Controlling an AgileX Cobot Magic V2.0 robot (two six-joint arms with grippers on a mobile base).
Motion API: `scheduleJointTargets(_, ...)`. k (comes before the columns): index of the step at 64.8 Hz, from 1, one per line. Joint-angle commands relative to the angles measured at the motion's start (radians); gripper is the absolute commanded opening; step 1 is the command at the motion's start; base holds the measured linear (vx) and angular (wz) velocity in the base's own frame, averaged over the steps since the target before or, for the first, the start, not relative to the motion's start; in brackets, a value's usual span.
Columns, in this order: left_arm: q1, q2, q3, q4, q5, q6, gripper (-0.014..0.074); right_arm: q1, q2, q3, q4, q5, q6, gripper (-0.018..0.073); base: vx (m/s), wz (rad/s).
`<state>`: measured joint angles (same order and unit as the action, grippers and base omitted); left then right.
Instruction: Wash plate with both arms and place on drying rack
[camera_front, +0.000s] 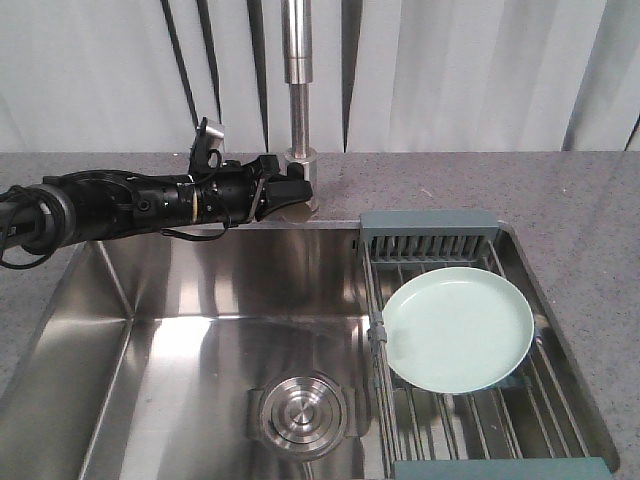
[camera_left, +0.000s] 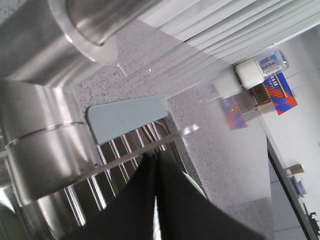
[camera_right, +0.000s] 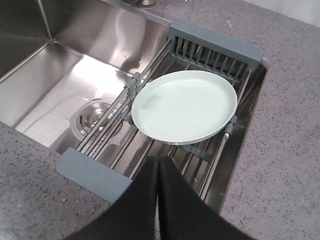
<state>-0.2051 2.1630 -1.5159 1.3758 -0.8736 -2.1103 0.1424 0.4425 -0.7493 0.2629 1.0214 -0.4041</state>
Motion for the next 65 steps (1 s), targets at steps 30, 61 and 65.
scheduleJointTargets(30, 0.007, -0.060, -0.037, -0.141, -0.003, -0.004, -0.0003, -0.005, 0.009, -0.021, 0.012, -0.071, -0.002, -0.0006, 0.00, 0.00)
scheduleJointTargets(61, 0.109, -0.180, -0.036, -0.119, -0.215, -0.005, -0.0007, -0.005, 0.009, -0.021, 0.012, -0.069, -0.002, -0.0006, 0.00, 0.00)
scheduleJointTargets(65, 0.139, -0.211, -0.036, -0.102, -0.238, -0.005, -0.0008, -0.005, 0.009, -0.021, 0.012, -0.069, -0.002, -0.0006, 0.00, 0.00)
